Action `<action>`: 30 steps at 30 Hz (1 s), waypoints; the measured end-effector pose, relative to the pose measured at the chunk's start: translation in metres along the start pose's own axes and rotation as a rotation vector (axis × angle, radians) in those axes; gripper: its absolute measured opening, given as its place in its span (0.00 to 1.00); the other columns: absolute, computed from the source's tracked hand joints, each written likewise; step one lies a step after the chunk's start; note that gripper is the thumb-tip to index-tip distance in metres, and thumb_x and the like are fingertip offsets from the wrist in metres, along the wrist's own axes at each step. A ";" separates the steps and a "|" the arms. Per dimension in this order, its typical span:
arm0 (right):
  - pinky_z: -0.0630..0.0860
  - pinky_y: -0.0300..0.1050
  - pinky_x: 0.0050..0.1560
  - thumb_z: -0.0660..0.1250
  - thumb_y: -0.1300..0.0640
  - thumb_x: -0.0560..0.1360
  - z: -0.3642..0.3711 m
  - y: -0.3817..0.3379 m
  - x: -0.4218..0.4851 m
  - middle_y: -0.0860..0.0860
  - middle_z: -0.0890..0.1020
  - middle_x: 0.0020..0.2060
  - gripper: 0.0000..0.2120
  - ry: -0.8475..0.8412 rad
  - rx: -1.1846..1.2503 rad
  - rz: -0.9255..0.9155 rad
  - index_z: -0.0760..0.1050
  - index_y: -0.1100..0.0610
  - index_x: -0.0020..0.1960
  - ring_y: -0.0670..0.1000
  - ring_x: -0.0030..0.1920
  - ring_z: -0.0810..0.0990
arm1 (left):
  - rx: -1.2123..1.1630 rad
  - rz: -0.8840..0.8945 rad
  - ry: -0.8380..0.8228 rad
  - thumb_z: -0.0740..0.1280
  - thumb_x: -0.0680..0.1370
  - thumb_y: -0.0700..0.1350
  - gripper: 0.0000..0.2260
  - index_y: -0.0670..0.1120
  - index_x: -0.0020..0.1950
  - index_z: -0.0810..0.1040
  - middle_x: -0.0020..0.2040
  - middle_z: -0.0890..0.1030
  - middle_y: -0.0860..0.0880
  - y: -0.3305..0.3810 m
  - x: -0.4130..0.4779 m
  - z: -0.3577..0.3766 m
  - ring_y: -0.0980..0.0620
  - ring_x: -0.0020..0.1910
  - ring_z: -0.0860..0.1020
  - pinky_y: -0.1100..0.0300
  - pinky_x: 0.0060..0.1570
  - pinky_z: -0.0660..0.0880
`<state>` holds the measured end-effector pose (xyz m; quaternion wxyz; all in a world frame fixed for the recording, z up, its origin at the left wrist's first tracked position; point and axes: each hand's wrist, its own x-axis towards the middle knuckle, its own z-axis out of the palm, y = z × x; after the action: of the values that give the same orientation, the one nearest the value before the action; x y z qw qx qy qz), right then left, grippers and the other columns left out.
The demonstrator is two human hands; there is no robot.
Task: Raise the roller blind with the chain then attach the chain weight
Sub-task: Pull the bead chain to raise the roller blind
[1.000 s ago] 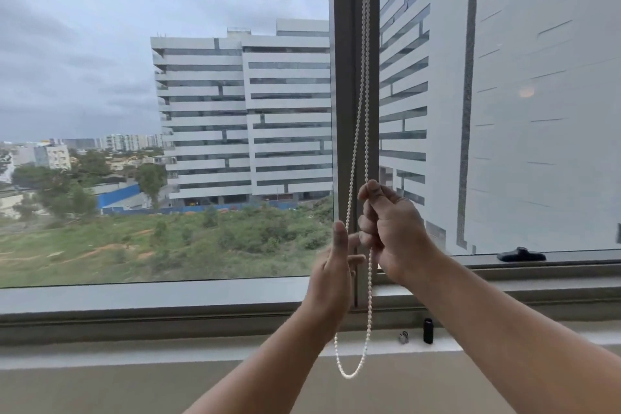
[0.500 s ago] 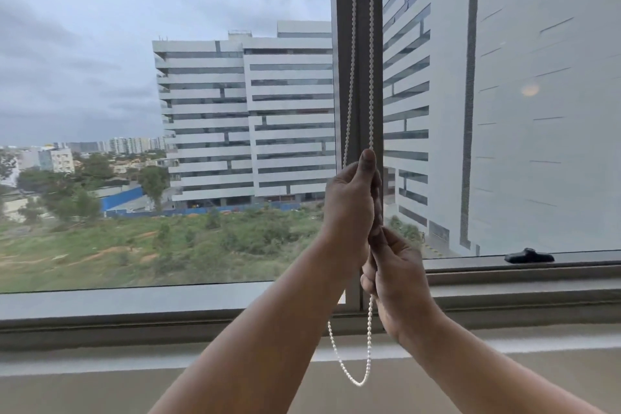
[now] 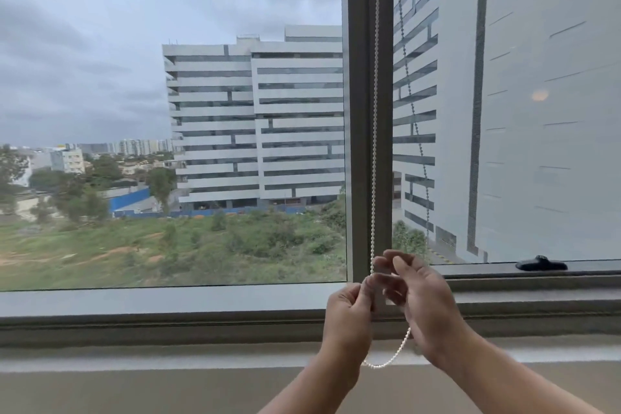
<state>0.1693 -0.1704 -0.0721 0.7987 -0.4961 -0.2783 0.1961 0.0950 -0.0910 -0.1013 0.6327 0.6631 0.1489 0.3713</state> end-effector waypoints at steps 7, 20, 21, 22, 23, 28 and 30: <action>0.64 0.41 0.28 0.57 0.54 0.81 0.035 -0.070 0.021 0.48 0.69 0.25 0.15 -0.117 0.170 -0.100 0.78 0.55 0.42 0.45 0.22 0.64 | 0.135 -0.019 -0.160 0.64 0.81 0.52 0.20 0.48 0.30 0.72 0.22 0.69 0.54 0.014 0.005 -0.001 0.57 0.20 0.63 0.65 0.22 0.60; 0.55 0.37 0.20 0.59 0.58 0.81 0.054 -0.062 0.013 0.47 0.62 0.21 0.19 -0.167 0.113 -0.196 0.74 0.51 0.32 0.44 0.18 0.57 | -0.183 0.192 -0.132 0.48 0.81 0.64 0.27 0.44 0.47 0.75 0.34 0.78 0.48 0.183 0.048 0.034 0.52 0.27 0.74 0.59 0.31 0.68; 0.55 0.37 0.19 0.59 0.58 0.81 0.053 -0.062 0.013 0.47 0.62 0.21 0.19 -0.163 0.110 -0.202 0.74 0.51 0.32 0.44 0.18 0.57 | -0.198 0.169 -0.122 0.49 0.81 0.65 0.26 0.46 0.41 0.73 0.31 0.74 0.49 0.186 0.048 0.036 0.54 0.24 0.70 0.60 0.28 0.64; 0.55 0.36 0.19 0.58 0.59 0.81 0.052 -0.061 0.012 0.48 0.62 0.21 0.20 -0.167 0.104 -0.212 0.73 0.52 0.31 0.44 0.18 0.57 | -0.203 0.165 -0.101 0.51 0.81 0.64 0.25 0.47 0.36 0.70 0.28 0.70 0.50 0.187 0.048 0.038 0.54 0.23 0.64 0.61 0.25 0.60; 0.56 0.36 0.18 0.58 0.59 0.81 0.052 -0.061 0.010 0.48 0.62 0.21 0.20 -0.174 0.092 -0.219 0.72 0.52 0.31 0.44 0.18 0.57 | -0.188 0.181 -0.073 0.52 0.81 0.63 0.24 0.48 0.33 0.66 0.27 0.65 0.49 0.183 0.050 0.038 0.54 0.22 0.61 0.62 0.22 0.57; 0.50 0.39 0.22 0.57 0.60 0.82 0.048 -0.031 -0.003 0.47 0.60 0.20 0.22 -0.184 0.028 -0.158 0.74 0.52 0.29 0.45 0.19 0.54 | -0.025 0.132 0.000 0.58 0.82 0.59 0.23 0.49 0.29 0.65 0.25 0.64 0.50 0.151 0.055 0.027 0.54 0.19 0.59 0.61 0.23 0.57; 0.48 0.41 0.23 0.57 0.64 0.81 0.044 -0.008 -0.010 0.48 0.60 0.19 0.23 -0.169 -0.033 -0.096 0.73 0.53 0.29 0.45 0.19 0.54 | 0.061 0.062 0.028 0.59 0.82 0.58 0.22 0.49 0.30 0.65 0.25 0.64 0.51 0.125 0.051 0.020 0.54 0.21 0.59 0.58 0.26 0.57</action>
<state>0.1340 -0.1497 -0.0522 0.7724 -0.4771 -0.3716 0.1941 0.1096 -0.0911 0.0347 0.5984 0.6810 0.1483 0.3952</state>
